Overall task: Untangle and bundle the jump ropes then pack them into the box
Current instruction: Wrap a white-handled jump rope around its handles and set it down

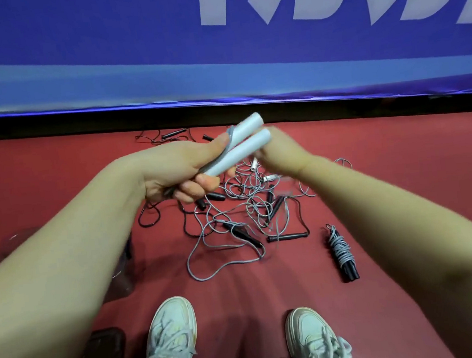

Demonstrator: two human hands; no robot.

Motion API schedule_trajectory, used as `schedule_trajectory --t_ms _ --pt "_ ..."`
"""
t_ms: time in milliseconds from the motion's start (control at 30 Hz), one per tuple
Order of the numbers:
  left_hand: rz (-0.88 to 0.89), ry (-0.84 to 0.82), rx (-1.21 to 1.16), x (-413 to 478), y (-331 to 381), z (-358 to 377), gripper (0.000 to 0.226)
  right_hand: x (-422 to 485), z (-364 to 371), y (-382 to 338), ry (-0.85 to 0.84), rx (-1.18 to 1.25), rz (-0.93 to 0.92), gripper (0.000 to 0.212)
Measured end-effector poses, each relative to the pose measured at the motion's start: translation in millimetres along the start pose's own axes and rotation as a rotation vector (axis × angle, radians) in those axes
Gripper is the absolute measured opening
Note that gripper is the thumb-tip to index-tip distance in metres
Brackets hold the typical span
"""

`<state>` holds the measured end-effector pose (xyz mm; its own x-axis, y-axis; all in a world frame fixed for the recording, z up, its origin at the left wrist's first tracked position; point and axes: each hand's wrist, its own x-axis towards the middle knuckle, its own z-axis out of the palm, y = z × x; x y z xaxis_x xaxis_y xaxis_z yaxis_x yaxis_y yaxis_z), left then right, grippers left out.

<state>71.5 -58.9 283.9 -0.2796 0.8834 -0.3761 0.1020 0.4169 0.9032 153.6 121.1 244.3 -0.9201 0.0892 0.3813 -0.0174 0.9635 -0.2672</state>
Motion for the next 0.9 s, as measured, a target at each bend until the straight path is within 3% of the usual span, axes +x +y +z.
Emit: schedule_trajectory --t_ms 67,200,300,367,467,567,767,833,900 --pt "0.056 0.084 -0.064 3.5 5.9 0.5 0.056 -2.6 13.3 -11.7 -0.104 0.164 0.071 0.027" --pt "0.028 0.333 0.118 5.5 -3.8 -12.8 0.050 7.7 -2.4 -15.5 -0.158 0.366 0.207 0.025" --pt "0.053 0.383 0.197 11.9 -10.4 -12.5 0.047 5.2 -11.5 -15.5 -0.286 0.568 0.286 0.032" --pt "0.067 0.429 0.212 16.6 -12.0 -14.1 0.049 -0.3 -8.8 -19.4 -0.286 0.657 0.333 0.034" --pt "0.060 0.512 0.240 20.0 -15.7 -18.5 0.050 -0.4 -13.8 -22.3 -0.296 0.558 0.372 0.035" --pt "0.048 0.631 0.429 21.7 -18.4 -18.1 0.045 0.9 -13.7 -27.6 -0.367 0.399 0.374 0.032" --pt "-0.026 0.777 0.786 29.3 -20.4 -15.7 0.052 -2.4 -0.5 -29.3 -0.343 0.547 0.486 0.034" --pt "-0.012 0.752 0.715 30.6 -21.7 -12.1 0.048 -1.6 -0.9 -29.4 -0.299 0.571 0.525 0.033" --pt "0.035 0.652 0.363 29.0 -22.6 -12.2 0.040 1.5 -5.7 -28.2 -0.214 0.583 0.582 0.031"
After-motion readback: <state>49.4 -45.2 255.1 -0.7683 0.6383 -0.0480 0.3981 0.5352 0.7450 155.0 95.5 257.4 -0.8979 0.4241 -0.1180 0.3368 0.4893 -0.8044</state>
